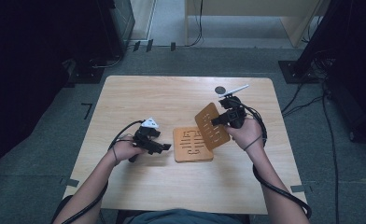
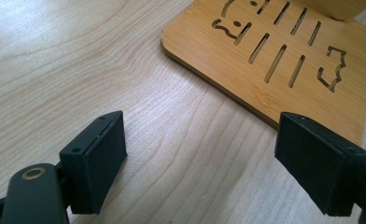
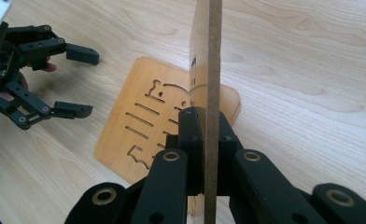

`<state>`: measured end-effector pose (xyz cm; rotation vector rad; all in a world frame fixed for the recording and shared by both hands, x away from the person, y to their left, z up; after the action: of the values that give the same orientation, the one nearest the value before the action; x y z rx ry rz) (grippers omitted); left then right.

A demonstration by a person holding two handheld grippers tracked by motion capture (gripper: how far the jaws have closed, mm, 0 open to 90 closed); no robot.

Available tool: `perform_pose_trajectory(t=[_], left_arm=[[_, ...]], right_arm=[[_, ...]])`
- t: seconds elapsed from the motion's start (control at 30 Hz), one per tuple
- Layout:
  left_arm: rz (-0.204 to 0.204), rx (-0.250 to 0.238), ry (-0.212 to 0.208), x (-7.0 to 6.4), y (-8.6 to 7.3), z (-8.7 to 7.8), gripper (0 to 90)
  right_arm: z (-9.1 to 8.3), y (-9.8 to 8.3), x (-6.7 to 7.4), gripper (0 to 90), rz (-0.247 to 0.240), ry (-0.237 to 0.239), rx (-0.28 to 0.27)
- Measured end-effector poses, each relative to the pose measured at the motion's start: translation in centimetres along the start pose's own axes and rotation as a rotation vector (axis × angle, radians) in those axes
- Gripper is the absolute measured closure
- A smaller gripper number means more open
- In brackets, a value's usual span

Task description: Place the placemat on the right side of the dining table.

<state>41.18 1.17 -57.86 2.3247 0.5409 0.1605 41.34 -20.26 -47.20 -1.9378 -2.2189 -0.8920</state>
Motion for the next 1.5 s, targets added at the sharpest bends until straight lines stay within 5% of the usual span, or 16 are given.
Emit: perform_pose_trajectory(t=[0.47, 1.5], left_arm=[[0.050, 0.008, 0.022, 0.2, -0.2, 0.1, 15.6], [0.071, -0.009, 0.034, 0.3, -0.3, 0.1, 15.5]], right_arm=[[-0.8, 0.3, -1.6, 87.5, 0.001, -0.071, -0.025], [-2.2, 0.8, -5.1, 87.5, 0.059, -0.141, -0.047]])
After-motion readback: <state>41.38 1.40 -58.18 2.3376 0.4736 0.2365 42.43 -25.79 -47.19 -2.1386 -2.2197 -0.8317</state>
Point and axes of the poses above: each handheld gripper's, and its own axes: z roughly forward along the jaws, y roughly out of its top, x roughly to its left, the point moved 10 cm from there along z, roughly forward along the jaws, and after that the axes turned 12 degrees about z, right-handed, at the moved point
